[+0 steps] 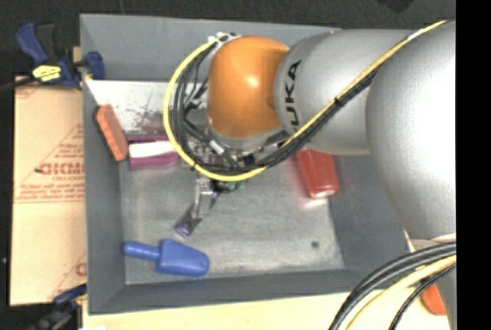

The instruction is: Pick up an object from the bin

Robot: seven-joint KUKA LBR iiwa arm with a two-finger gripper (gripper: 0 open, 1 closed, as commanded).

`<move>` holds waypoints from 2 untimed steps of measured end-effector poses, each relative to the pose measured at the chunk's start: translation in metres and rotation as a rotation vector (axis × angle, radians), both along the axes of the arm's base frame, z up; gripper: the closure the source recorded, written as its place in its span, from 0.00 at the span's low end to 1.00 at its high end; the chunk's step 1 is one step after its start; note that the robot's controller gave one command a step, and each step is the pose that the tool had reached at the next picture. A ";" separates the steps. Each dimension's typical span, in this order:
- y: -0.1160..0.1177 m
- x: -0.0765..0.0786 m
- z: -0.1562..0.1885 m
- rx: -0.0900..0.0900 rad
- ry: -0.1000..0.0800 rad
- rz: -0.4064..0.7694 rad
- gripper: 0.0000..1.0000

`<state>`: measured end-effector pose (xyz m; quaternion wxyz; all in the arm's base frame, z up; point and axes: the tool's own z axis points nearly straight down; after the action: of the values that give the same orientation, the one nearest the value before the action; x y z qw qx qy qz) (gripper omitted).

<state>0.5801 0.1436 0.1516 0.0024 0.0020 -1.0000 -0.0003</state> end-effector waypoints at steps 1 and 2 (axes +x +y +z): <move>-0.001 0.002 0.005 0.001 -0.008 -0.005 0.00; 0.042 -0.055 -0.079 -0.002 -0.007 0.197 0.00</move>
Offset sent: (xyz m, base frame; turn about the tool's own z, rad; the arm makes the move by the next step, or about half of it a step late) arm -0.0574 0.0443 -0.0816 -0.1972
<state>0.5251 0.1853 0.0722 -0.0010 0.1002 -0.9950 0.0008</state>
